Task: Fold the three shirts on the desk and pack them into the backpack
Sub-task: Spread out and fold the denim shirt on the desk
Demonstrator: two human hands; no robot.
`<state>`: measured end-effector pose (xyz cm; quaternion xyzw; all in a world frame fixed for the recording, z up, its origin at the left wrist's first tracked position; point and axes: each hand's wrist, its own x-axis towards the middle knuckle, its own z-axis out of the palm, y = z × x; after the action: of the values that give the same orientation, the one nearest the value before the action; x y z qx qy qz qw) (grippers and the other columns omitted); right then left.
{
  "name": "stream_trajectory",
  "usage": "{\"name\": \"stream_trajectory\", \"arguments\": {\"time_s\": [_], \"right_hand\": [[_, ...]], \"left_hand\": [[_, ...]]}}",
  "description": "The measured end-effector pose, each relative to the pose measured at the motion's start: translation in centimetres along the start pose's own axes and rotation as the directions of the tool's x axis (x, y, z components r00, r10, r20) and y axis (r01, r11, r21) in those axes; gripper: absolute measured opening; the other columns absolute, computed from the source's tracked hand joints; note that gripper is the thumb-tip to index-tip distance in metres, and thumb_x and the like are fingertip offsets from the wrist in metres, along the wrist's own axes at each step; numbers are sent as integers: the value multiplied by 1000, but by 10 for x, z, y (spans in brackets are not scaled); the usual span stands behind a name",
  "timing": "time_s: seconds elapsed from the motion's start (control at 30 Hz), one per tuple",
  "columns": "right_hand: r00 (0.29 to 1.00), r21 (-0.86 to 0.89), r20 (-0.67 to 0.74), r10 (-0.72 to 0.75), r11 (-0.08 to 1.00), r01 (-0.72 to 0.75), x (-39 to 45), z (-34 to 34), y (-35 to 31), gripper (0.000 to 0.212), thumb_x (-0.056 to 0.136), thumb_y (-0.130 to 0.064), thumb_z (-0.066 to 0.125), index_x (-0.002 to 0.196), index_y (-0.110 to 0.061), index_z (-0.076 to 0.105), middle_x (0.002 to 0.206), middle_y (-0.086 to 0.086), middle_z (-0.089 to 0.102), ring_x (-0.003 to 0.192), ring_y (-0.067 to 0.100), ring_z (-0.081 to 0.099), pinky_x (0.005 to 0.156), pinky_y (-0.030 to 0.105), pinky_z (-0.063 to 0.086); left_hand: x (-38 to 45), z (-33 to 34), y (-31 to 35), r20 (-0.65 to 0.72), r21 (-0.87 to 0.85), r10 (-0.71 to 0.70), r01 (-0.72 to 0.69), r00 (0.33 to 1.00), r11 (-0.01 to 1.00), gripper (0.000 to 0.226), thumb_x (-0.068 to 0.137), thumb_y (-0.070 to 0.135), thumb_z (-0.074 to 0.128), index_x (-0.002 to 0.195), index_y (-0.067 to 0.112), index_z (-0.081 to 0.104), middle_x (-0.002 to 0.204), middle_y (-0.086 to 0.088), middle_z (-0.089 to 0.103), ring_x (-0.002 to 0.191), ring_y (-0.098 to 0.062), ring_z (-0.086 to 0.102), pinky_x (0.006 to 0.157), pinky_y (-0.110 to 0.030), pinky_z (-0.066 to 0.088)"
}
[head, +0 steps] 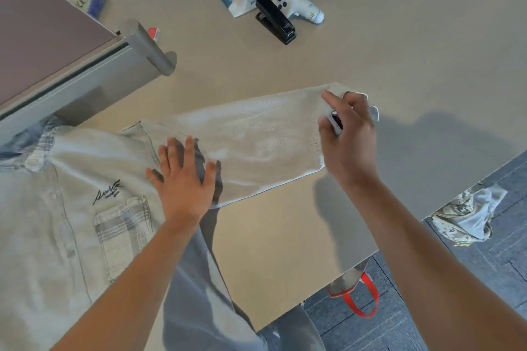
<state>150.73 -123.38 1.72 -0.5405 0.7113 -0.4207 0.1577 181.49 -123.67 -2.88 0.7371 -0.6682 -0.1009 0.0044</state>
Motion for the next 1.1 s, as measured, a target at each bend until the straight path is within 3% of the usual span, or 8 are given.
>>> {"name": "stream_trajectory", "arguments": {"time_s": [0.1,0.23,0.43,0.6,0.77,0.9,1.0,1.1], "right_hand": [[998,17,67,-20,1000,19,-3,23,-33,49,93,2,56,139,-13,66,125,-1,55,95,2,52,85,1,35],[983,20,173,-63,998,60,-14,57,-78,49,96,0,56,141,-17,65,138,3,57,122,18,59,95,22,45],[957,41,233,-171,985,166,-43,113,-144,50,94,1,58,140,-17,66,132,1,61,110,20,64,90,30,53],[929,102,196,-315,948,300,-81,166,-200,52,87,11,63,134,-10,69,125,6,64,112,21,63,91,23,49],[902,126,248,-353,935,331,-123,208,-277,49,90,5,57,136,-10,69,129,6,63,117,20,62,95,28,51],[878,180,376,-295,953,243,-160,238,-343,51,95,-1,52,141,-18,64,139,-5,56,117,-6,51,98,13,44],[831,215,426,-358,932,291,-192,268,-387,53,94,-4,51,143,-21,63,139,-6,55,124,9,54,99,26,48],[770,226,467,-434,901,370,-226,303,-424,52,93,-3,55,142,-19,64,136,-3,57,122,14,56,93,26,49]], "left_hand": [[-1,-6,-30,19,-11,-55,56,998,998,71,104,64,23,165,33,8,174,-5,1,160,-26,-5,124,-66,0],[-10,-9,-75,33,-1,-95,95,995,995,73,103,68,19,166,34,5,175,-2,-3,160,-24,-8,124,-65,-4],[-31,-17,-138,65,-23,-119,121,991,992,78,97,71,12,166,35,6,175,-3,-5,160,-23,-10,125,-63,-3],[-46,-21,-187,92,21,-73,71,993,997,75,99,70,6,165,35,-3,174,-5,-11,159,-27,-15,123,-66,-5],[-66,-30,-247,87,73,-47,40,995,997,70,102,61,16,165,31,11,174,-10,4,160,-31,0,122,-68,7],[-89,-46,-314,84,87,-96,88,992,992,72,99,58,23,163,27,20,171,-15,13,159,-34,10,121,-68,12],[-111,-58,-368,65,50,-148,145,987,988,78,98,53,45,164,23,19,171,-18,12,158,-37,11,120,-69,13],[-132,-70,-420,49,-5,-213,213,976,977,84,95,48,55,165,21,18,172,-13,12,159,-33,10,122,-69,12]]}}
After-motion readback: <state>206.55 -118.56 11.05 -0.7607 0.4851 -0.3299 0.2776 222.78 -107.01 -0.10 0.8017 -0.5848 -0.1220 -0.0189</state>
